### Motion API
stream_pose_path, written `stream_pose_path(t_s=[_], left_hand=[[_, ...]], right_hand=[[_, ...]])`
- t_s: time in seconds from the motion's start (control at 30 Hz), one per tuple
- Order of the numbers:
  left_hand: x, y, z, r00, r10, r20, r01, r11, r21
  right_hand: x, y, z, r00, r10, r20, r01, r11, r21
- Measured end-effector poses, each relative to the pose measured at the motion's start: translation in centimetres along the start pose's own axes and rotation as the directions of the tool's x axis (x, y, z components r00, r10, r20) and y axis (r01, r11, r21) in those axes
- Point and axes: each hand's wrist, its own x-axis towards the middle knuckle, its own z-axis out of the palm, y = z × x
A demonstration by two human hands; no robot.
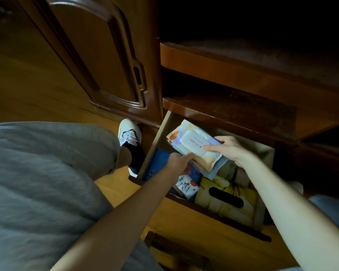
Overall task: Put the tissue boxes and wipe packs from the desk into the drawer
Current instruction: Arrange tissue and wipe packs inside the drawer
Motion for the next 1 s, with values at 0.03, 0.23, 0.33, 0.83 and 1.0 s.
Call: stream_pose_path(t_s=[0.03,0.23,0.33,0.83,1.0], left_hand=[[0.3,0.1,-0.5,0.999,0.04,-0.033,-0.04,0.999,0.025],[1.1,0.3,-5.0,0.869,0.453,-0.196,-0.326,0.825,0.461],[1.6,-0.7,-6.0,0.821,0.554,-0.138,-0.362,0.692,0.625],[4.6,3.1,-3.3,0.676,0.598,0.43,-0.469,-0.101,0.878],[9.3,4.6,-1.7,0.836,0.266,0.48,-0.414,-0.269,0.87]], right_hand=[[1.1,-0.1,0.2,1.0,-0.014,0.005,0.014,1.0,-0.006],[6.3,0.0,3.0,0.997,0.018,0.069,-0.01,0.994,-0.113],[7.9,-0.5,3.5,0.993,-0.003,0.118,0.026,0.981,-0.191],[10.0,0.7,4.4,0.983,-0.072,0.171,0.142,0.884,-0.445],[8.8,2.8,3.8,0.997,-0.076,0.03,0.081,0.949,-0.303]])
